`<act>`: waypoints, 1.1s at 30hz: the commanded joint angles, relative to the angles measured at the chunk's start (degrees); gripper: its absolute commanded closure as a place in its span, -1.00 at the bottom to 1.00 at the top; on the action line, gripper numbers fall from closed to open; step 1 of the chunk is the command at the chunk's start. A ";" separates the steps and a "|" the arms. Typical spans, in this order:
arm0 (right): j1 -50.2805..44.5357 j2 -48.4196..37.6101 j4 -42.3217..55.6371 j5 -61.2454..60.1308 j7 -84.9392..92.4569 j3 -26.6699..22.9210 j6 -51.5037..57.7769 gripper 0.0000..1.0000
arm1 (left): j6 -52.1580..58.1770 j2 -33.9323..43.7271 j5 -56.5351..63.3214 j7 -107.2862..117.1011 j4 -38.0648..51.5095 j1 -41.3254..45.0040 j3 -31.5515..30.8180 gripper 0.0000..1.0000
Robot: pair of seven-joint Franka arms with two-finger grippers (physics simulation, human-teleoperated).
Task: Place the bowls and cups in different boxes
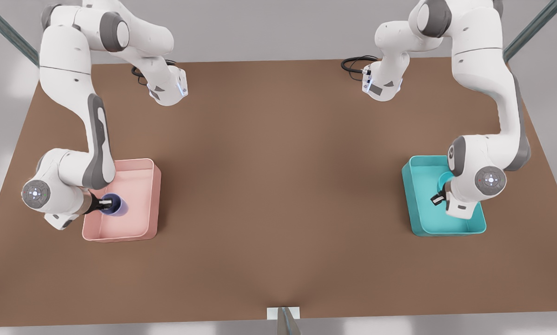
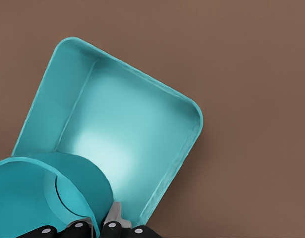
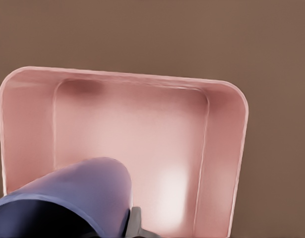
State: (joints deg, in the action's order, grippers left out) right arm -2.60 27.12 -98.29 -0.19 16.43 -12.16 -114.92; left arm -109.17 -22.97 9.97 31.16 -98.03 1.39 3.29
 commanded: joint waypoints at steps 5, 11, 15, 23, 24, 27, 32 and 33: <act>0.23 5.75 -0.50 -2.44 16.97 0.21 -7.60 0.57 | -8.86 -6.64 -0.12 -9.54 -1.20 -3.06 0.49 0.57; 0.31 7.34 -0.23 -4.55 18.46 0.47 -7.61 -1.00 | -12.82 -10.86 -0.12 -9.45 -4.37 -4.38 0.49 0.51; 0.23 5.23 0.21 -4.64 19.26 0.47 -4.71 -1.00 | -10.36 -7.88 -0.03 -9.62 -4.37 -4.64 0.49 -1.00; -1.62 -8.66 11.97 -4.73 14.09 0.47 20.07 -1.00 | 27.87 9.18 -7.15 -29.58 18.57 1.16 -6.80 -1.00; -2.32 -8.66 17.34 -3.85 4.77 0.47 27.80 -1.00 | 27.61 9.17 -7.07 -29.58 18.75 1.25 -7.15 -1.00; -6.19 -9.97 24.03 3.79 -2.27 0.39 36.25 -1.00 | 27.35 8.29 -7.50 -29.40 19.89 1.33 -7.86 -1.00; -2.85 -18.85 16.12 4.59 -7.99 5.57 33.09 -1.00 | 27.26 8.29 -7.15 -27.55 20.33 3.27 -8.03 -1.00; -2.76 -18.94 15.76 4.59 -7.99 5.57 33.09 -1.00 | 27.26 8.29 -7.15 -27.55 20.33 3.09 -7.94 -1.00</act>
